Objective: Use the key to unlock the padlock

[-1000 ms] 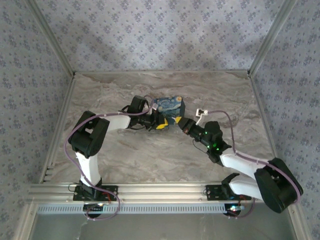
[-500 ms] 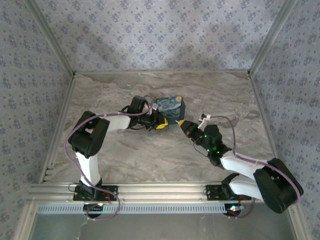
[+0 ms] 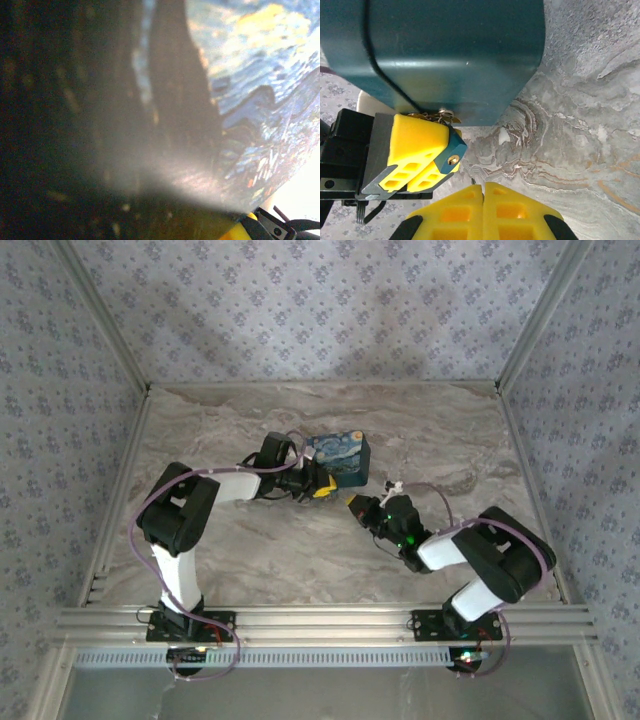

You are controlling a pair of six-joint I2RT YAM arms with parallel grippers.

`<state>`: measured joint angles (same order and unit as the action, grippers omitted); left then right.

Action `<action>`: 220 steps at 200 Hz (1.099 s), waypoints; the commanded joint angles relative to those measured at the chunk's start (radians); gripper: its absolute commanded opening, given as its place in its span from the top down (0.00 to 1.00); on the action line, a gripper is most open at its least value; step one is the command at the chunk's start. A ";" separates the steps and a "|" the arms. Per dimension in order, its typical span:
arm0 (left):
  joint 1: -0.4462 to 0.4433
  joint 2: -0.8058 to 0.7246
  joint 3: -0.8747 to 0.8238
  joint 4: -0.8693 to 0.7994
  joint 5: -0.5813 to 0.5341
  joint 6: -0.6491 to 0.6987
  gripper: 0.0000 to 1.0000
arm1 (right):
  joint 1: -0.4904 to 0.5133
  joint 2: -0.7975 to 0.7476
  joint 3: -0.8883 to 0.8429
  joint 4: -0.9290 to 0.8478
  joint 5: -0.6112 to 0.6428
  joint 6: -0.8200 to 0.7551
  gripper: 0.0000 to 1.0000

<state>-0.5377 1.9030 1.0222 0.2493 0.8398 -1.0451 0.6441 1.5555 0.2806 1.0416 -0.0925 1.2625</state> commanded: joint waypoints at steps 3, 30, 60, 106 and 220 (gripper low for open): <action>-0.008 -0.035 -0.025 0.017 -0.004 -0.049 0.96 | 0.005 0.027 0.020 0.120 0.017 0.032 1.00; -0.010 -0.036 -0.039 0.053 -0.008 -0.068 0.96 | 0.008 0.051 0.024 0.146 0.013 0.043 1.00; -0.011 -0.034 -0.045 0.079 -0.013 -0.084 0.96 | 0.006 0.076 0.033 0.172 0.007 0.050 1.00; -0.014 -0.031 -0.041 0.087 -0.015 -0.088 0.96 | 0.006 0.099 0.046 0.184 -0.001 0.049 1.00; -0.023 -0.025 -0.054 0.116 -0.013 -0.105 0.96 | 0.001 0.133 0.057 0.216 -0.001 0.049 1.00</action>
<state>-0.5453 1.8961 0.9821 0.3492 0.8070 -1.1229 0.6441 1.6752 0.3130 1.2095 -0.0937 1.3060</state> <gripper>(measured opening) 0.105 0.060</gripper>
